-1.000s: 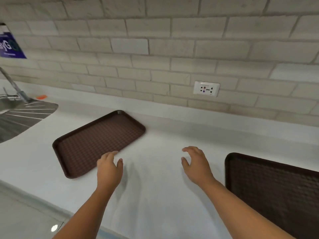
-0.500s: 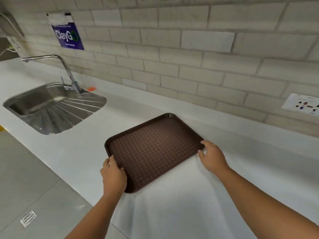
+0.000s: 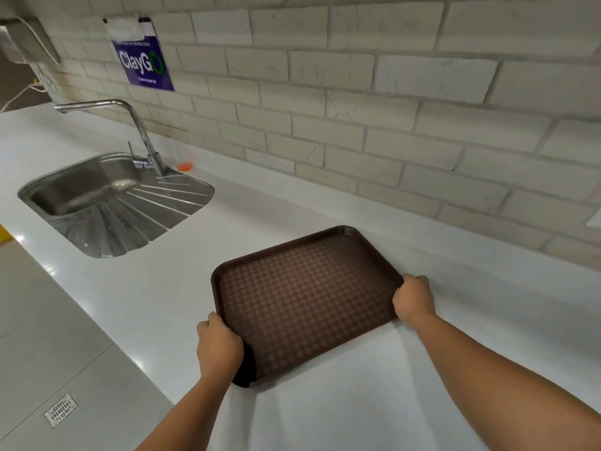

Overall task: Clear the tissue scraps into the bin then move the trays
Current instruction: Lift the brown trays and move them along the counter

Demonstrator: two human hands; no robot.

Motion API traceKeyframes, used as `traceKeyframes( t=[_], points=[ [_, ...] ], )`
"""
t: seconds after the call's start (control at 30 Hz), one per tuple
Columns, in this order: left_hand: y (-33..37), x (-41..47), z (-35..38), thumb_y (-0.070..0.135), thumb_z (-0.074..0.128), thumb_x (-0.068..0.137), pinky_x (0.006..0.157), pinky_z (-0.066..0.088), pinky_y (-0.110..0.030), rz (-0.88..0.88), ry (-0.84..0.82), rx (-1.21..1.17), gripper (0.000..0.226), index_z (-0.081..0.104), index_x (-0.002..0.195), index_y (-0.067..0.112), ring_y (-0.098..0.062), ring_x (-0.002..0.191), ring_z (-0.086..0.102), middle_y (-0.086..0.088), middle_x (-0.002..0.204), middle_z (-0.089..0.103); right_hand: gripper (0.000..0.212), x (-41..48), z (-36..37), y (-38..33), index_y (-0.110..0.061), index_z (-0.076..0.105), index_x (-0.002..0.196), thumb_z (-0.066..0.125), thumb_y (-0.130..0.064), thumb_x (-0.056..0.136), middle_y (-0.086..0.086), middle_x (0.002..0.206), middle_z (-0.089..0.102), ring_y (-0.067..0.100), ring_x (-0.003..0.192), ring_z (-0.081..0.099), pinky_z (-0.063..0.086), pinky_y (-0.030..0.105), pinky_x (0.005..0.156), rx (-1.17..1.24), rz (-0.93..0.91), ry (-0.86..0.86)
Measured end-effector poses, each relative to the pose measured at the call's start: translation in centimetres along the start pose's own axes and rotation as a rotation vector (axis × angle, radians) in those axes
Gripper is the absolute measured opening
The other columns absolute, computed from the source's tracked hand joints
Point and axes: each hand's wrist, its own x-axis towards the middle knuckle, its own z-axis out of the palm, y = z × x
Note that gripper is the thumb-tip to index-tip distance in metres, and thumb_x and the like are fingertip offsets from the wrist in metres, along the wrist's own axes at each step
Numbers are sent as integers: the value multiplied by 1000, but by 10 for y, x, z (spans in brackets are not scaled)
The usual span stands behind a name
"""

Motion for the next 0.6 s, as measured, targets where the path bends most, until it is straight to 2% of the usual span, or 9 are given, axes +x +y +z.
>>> traceKeyframes(
  t=[0.03,0.17,0.3,0.4,0.47,0.53,0.6],
  points=[
    [1,4,-1,12,35,97,84,53,-46,-10,-2,7,20,48,111,13,-27,79,54,-12,115,48,26,-3,0,1,-1,58,116,47,-4,93,19,119,48,29,81,54,46,31,76,-8,19,8],
    [10,9,-6,14,33,99,86,50,-46,60,14,-30,31,50,126,11,-26,81,51,-13,122,47,16,-12,-4,14,-2,53,105,47,-14,97,17,104,58,29,82,55,42,32,69,64,34,96],
    [32,5,-11,14,36,101,90,47,-46,193,28,-79,33,48,132,10,-28,89,53,-14,128,46,22,-24,-22,40,-5,47,95,45,-27,101,11,83,57,29,72,52,39,33,63,133,22,191],
    [55,-4,-11,12,38,100,89,46,-42,301,29,-110,35,50,133,10,-22,87,49,-14,128,48,27,-43,-48,66,-7,45,87,43,-30,102,9,75,56,29,68,53,39,33,58,249,3,258],
    [72,-14,-9,11,40,100,88,46,-41,369,34,-123,35,51,133,11,-21,88,50,-13,128,49,23,-58,-65,82,-10,46,88,43,-28,102,8,78,58,27,69,54,40,32,58,348,2,307],
    [89,-29,-5,11,42,99,88,46,-40,433,35,-138,35,51,133,11,-27,95,56,-13,127,50,18,-76,-85,100,-12,53,99,42,-26,103,4,85,59,25,75,54,41,32,65,403,6,371],
    [105,-47,0,12,44,99,86,46,-39,499,45,-153,35,52,133,12,-31,101,59,-12,124,52,23,-91,-103,123,-11,59,109,41,-24,103,2,88,59,26,80,55,41,31,71,420,-1,445]
  ],
)
